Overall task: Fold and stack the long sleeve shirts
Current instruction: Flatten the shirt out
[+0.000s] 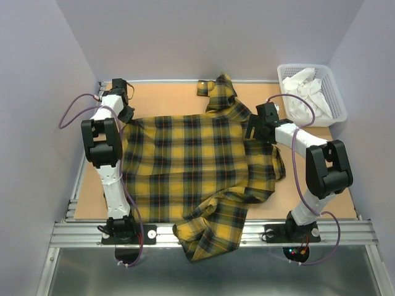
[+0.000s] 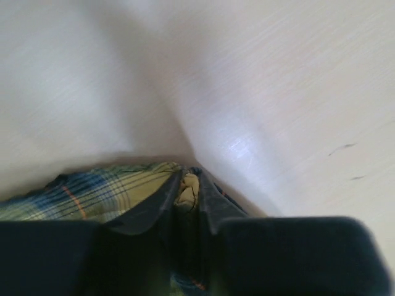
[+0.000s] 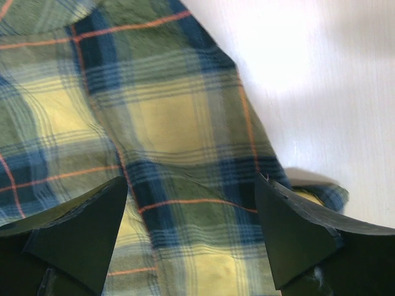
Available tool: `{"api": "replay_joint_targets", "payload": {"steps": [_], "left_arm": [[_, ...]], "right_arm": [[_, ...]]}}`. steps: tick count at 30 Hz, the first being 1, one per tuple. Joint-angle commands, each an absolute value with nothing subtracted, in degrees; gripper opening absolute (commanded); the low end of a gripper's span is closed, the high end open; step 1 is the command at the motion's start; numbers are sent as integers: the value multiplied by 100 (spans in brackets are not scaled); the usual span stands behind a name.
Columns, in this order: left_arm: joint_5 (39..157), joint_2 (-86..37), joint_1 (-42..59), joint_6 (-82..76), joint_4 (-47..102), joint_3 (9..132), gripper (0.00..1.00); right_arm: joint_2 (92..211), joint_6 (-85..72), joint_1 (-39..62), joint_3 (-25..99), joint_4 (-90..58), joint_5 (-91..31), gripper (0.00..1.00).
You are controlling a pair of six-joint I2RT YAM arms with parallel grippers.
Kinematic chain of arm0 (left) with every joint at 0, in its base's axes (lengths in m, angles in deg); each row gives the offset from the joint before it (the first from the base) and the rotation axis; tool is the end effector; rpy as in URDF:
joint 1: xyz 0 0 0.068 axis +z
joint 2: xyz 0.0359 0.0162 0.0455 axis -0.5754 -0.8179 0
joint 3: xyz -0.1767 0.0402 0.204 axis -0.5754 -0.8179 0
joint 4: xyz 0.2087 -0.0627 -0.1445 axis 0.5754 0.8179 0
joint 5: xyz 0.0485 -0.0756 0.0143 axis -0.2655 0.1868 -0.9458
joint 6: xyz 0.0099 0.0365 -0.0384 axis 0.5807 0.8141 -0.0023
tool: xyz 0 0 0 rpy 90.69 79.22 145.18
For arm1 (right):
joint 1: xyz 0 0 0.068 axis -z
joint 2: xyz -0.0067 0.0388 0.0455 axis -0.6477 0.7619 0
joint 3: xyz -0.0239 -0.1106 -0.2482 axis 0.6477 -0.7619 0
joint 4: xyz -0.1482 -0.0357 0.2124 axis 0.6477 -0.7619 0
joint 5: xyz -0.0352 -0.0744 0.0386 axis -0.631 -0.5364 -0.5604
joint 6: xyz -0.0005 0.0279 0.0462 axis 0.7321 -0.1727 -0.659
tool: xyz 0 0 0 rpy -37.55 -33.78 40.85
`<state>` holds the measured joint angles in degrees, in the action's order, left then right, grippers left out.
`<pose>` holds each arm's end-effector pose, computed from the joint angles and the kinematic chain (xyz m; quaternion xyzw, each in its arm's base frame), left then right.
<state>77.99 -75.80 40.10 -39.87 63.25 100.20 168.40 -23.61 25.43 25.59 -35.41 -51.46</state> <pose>0.4803 0.0490 0.1878 -0.4517 0.8429 -0.0108 0.2923 0.3486 0.0840 0.1997 0.1134 0.9381 -0.0085 0.3272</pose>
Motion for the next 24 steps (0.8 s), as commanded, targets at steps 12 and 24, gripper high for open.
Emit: {"api": "replay_joint_targets", "payload": {"steps": [12,24], "left_arm": [[4074,-6648,3213,-3350,7132,10902,60],[5566,-5551,3794,-3008,6686,9640,94]], "right_arm": [[16554,-2357,2586,2441,-3393,-5302,89],[16554,-2305,2578,3002,-3366,-4688,84]]}}
